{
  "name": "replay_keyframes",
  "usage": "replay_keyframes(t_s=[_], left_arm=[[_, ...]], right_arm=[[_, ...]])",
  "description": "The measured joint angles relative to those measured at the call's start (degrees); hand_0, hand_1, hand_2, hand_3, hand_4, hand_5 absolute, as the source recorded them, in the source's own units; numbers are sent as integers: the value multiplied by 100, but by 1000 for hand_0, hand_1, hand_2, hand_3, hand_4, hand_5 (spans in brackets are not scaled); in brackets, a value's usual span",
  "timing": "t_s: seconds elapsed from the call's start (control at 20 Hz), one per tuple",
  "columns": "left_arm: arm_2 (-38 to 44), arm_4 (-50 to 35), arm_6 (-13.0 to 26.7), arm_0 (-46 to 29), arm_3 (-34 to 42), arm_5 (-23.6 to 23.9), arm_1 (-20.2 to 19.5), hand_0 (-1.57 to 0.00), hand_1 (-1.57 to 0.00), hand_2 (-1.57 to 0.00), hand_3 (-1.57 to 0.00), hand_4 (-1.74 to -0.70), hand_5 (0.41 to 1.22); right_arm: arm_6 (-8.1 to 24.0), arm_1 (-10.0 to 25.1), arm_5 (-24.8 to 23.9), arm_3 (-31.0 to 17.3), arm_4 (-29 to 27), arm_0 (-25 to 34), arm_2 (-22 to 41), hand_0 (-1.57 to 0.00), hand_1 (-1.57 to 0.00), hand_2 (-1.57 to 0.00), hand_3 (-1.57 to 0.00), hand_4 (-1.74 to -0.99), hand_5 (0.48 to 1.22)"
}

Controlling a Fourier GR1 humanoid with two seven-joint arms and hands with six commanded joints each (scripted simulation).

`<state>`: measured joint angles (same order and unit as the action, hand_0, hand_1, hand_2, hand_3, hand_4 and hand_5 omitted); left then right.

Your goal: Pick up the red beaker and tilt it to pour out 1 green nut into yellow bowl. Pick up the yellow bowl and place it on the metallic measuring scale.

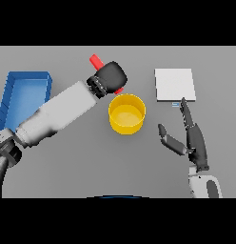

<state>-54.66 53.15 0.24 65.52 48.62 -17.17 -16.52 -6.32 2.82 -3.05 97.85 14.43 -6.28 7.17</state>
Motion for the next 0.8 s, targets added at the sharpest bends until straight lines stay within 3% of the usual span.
replay_keyframes(t_s=[0.25, 0.45, 0.8], left_arm=[[-729, 377, -125, 346, -198, -100, 47, -1571, -1571, -1571, -1571, -1735, 1220], [-1366, 770, -389, 713, -410, 103, 105, -1571, -1571, -1571, -1571, -1735, 1221], [-2146, 1099, -396, 1152, -648, 115, 416, -1571, -1571, -1571, -1571, -1727, 1221]], right_arm=[[83, -9, -50, 120, 32, -31, 1, 1, 1, 1, 1, -1180, 630], [111, 32, -32, 81, -26, 17, -60, 1, 1, 1, 1, -1164, 625], [56, 37, -82, 161, 137, -49, 21, 1, 1, 1, 1, -1160, 635]])
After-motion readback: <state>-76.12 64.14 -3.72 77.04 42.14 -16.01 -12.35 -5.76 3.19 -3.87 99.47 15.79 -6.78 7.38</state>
